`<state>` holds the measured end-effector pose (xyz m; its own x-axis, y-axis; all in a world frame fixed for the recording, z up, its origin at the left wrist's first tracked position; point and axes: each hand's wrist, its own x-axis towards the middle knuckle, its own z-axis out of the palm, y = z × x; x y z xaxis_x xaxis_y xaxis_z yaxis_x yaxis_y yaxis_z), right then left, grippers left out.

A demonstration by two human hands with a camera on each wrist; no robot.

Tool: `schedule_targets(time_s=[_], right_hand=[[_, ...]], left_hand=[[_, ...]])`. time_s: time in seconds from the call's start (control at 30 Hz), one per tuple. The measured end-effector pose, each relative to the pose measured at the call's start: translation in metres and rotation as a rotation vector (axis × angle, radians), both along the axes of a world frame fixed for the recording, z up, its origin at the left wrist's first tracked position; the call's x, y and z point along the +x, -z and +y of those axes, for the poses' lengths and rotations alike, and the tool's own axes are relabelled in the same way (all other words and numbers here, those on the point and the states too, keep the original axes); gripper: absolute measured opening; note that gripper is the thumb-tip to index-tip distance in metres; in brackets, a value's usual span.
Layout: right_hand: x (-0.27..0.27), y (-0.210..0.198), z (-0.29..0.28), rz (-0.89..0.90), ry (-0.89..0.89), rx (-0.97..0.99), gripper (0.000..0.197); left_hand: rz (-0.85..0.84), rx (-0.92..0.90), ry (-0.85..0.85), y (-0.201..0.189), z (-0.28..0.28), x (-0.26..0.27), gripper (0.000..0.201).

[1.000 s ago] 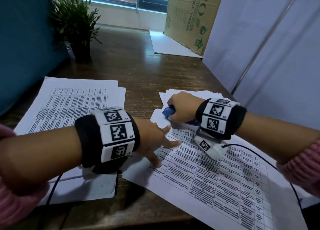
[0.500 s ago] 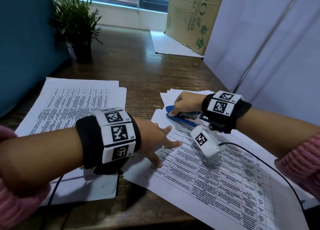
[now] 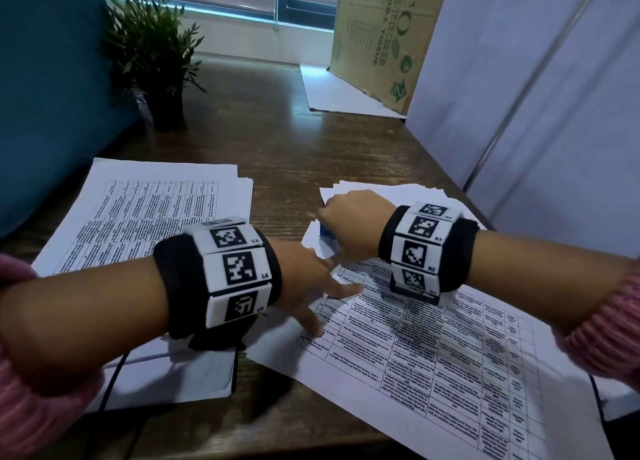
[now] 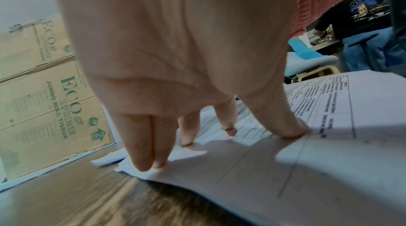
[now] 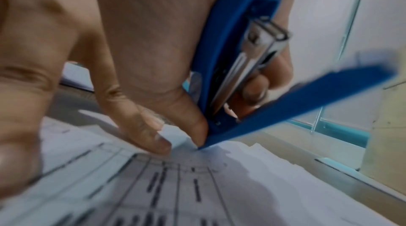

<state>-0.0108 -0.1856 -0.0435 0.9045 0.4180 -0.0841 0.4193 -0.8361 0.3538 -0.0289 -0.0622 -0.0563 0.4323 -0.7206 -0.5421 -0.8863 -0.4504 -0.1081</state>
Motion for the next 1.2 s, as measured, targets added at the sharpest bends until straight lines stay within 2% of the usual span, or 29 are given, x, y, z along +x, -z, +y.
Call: schedule_targets(time_s=[0.13,0.4,0.6,0.73,0.83,0.93,1.0,1.2], right_hand=[[-0.002,0.002,-0.012,-0.009,-0.042,0.059,0.027],[0.005,-0.007,-0.054,0.182,0.195,0.338,0.019],[0.013,-0.009,-0.092,0.143,0.334,0.277,0.026],[0.014,0.0,-0.093,0.146,0.385,0.246,0.032],[0.016,-0.001,-0.08,0.072,0.295,0.276,0.038],[0.02,-0.003,-0.06,0.045,0.096,0.301,0.024],[0.022,-0.001,-0.047,0.082,0.014,0.304,0.022],[0.026,0.003,-0.029,0.09,-0.146,0.122,0.019]], left_hand=[[0.006,0.01,-0.011,-0.003,0.0,-0.002,0.081],[0.007,0.035,-0.022,-0.006,-0.002,-0.006,0.082],[0.001,0.034,-0.028,-0.007,-0.001,-0.007,0.082],[-0.004,0.037,-0.023,-0.007,-0.001,-0.007,0.082],[-0.011,0.038,-0.024,-0.006,-0.001,-0.007,0.082],[-0.012,0.042,-0.029,-0.007,-0.001,-0.008,0.082],[-0.005,0.041,-0.033,-0.008,-0.001,-0.008,0.082],[0.014,0.018,-0.05,-0.005,-0.001,-0.006,0.083]])
